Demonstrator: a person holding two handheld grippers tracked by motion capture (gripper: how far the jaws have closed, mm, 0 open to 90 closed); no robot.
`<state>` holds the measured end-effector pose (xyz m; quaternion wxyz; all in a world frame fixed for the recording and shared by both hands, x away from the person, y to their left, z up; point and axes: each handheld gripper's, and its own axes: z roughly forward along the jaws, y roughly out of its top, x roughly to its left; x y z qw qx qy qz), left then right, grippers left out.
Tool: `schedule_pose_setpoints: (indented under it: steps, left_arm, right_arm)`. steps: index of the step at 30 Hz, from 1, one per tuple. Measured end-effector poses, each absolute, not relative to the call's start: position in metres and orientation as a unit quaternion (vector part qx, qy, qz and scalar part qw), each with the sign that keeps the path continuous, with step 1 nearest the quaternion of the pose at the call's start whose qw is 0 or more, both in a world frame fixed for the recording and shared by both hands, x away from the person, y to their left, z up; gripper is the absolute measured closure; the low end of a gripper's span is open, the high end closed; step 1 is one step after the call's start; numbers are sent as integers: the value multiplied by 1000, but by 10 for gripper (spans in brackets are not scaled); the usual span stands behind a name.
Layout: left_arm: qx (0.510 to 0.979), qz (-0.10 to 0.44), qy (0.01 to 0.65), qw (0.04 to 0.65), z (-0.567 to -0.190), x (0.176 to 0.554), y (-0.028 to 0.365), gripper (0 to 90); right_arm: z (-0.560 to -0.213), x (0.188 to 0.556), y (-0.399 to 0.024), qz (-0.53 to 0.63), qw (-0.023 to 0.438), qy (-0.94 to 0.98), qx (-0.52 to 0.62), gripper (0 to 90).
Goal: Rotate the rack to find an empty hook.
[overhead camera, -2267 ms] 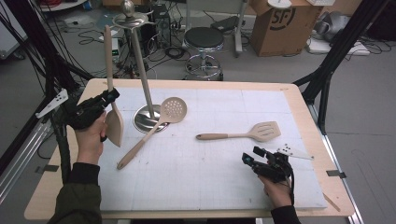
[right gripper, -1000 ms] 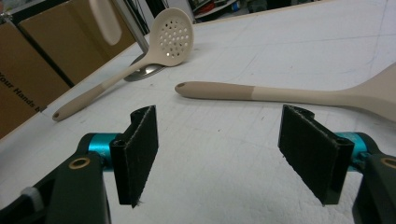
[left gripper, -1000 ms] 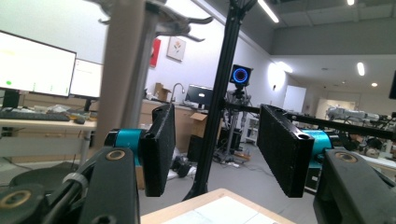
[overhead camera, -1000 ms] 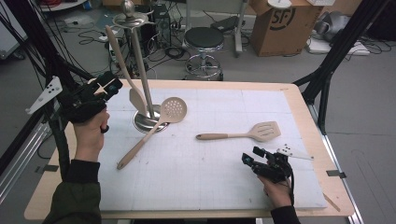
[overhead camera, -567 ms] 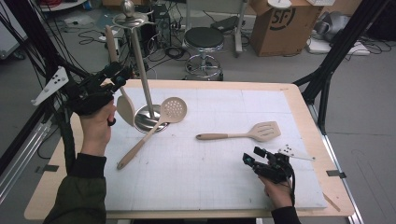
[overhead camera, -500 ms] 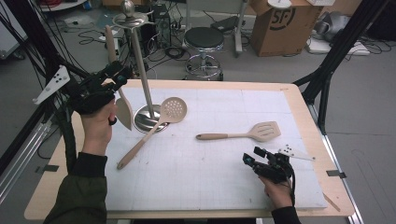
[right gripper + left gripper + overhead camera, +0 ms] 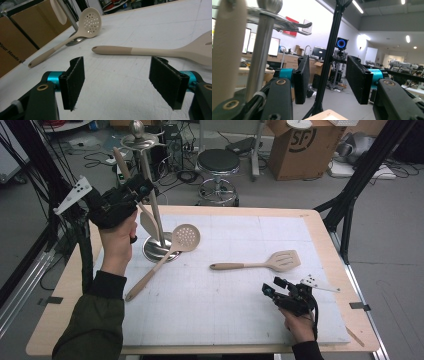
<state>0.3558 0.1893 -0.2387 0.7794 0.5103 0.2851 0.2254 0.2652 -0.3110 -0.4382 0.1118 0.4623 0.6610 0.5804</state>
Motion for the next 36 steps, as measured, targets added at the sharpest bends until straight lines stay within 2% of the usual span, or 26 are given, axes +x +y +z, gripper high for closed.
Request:
schedule_pose_setpoints:
  steps: [3,8,16,21,31,36]
  left_arm:
    - [510,228,285,779,-233,360,185,560]
    - [521,240,280,770,-228,363,178,713]
    - [512,243,292,770,-221,366,175,848]
    - [502,253,300,771,-215,367,172,881]
    - [489,274,335,758,-207,370,168,888]
    - [489,284,333,755,-206,369,169,892]
  right_arm:
    - [-438,266,-313,582,112,660,462,285]
    - [-439,266,-314,583,108,659,463,286]
    - [-440,267,-313,581,104,662,462,285]
    - [-440,267,-312,580,102,662,463,287]
    - [-440,267,-314,583,103,660,463,286]
    - [-440,267,-314,582,103,660,464,287]
